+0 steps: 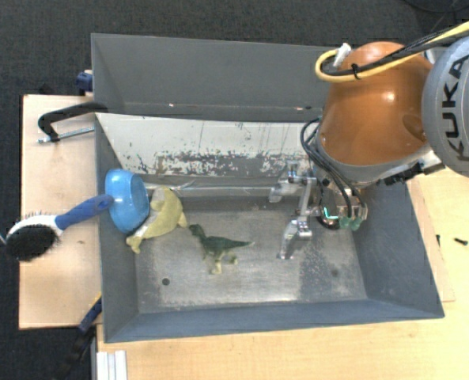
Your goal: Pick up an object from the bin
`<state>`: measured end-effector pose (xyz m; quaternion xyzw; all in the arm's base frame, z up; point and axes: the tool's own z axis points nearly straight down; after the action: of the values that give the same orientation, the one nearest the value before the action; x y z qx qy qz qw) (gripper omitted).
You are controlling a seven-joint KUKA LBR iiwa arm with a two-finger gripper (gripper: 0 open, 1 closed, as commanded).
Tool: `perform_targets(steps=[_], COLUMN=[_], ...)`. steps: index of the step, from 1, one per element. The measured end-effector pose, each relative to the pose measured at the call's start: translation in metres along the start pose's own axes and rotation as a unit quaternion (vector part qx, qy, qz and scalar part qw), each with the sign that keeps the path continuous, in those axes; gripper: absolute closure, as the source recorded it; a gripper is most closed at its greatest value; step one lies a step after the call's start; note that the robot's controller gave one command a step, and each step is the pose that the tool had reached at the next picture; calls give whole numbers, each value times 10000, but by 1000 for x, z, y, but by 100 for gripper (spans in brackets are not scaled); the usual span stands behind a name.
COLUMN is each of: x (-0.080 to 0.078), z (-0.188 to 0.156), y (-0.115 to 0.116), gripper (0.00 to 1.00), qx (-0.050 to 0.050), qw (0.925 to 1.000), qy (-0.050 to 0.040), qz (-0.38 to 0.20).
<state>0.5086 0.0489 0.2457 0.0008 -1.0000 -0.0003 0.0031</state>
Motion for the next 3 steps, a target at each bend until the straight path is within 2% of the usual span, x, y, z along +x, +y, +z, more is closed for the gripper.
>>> perform_targets(steps=[1, 2, 3], x=[-48, -55, -70], z=[174, 143, 142], y=[97, 78, 67], gripper=[0, 0, 0], qx=[-18, -20, -19], qw=[9879, 9846, 9807], qy=[-53, -70, -56], qz=[1548, 1745, 1956])
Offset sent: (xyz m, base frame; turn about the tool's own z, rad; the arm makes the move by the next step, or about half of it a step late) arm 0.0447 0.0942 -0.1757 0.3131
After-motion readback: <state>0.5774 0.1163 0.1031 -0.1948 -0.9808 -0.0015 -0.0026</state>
